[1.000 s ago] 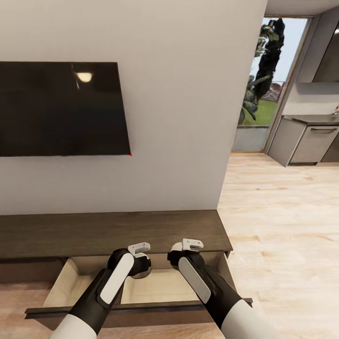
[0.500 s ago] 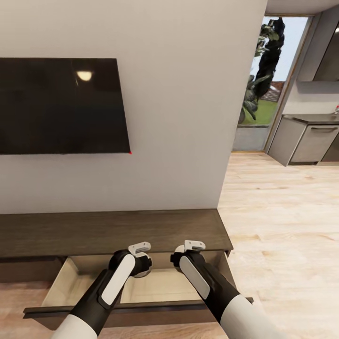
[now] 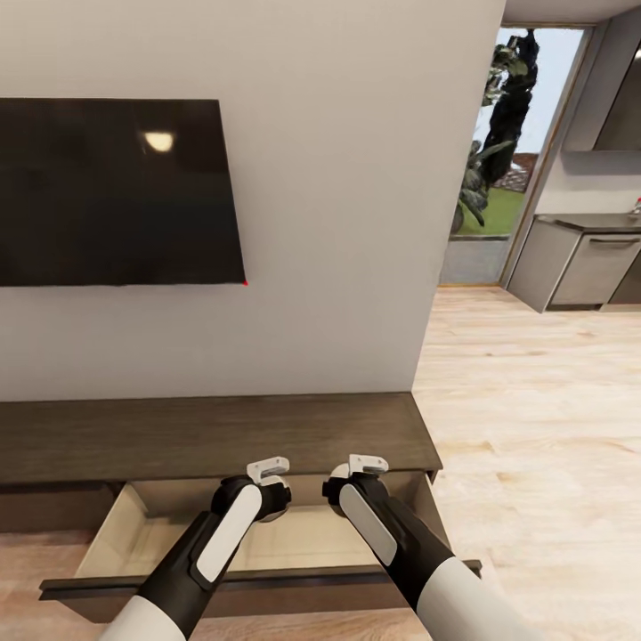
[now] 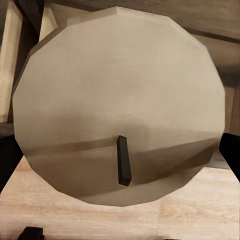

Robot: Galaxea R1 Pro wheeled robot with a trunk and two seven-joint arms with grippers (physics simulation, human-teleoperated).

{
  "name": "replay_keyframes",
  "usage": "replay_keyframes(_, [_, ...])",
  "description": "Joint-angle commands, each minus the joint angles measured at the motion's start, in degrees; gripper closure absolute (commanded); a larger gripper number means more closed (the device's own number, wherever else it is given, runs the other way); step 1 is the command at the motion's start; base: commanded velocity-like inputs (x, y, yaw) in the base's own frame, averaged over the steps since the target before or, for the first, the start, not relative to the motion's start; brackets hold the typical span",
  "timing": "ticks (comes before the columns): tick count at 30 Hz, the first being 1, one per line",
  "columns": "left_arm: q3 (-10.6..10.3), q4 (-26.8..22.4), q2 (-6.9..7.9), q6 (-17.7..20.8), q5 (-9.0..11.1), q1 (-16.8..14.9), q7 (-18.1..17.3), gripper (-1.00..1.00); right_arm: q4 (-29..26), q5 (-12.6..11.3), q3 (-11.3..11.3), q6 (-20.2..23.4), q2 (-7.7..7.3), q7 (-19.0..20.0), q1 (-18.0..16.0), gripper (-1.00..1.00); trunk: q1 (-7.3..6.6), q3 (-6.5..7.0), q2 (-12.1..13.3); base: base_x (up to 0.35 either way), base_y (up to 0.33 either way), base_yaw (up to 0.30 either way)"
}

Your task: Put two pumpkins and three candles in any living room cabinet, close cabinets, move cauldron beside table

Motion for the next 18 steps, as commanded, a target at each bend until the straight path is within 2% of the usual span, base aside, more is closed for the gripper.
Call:
replay_keyframes(1, [-0.14,-0.07,0.04,0.1,0.36,-0.06,0.93,1.0,-0.01,-0.41,0.16,0.13,-0.02,-0.55,-0.07,1.0,0.23,-0.24,-0.46,0.0,0.0,0.0])
replay_keyframes(13, [-0.22,-0.07,0.15,-0.38,0.26,-0.06,0.92,1.0,1.49,-0.43,0.16,0.14,-0.02,-0.55,-0.07,1.0,2.86,-2.4,-5.27,0.0,0.0,0.0])
replay_keyframes(18, [-0.2,1.16,-0.01,-2.59,-1.8,-0.06,0.93,1.0,3.05,-0.46,0.16,1.0,-0.02,-0.52,-0.71,1.0,3.96,-3.3,-7.27,0.0,0.0,0.0])
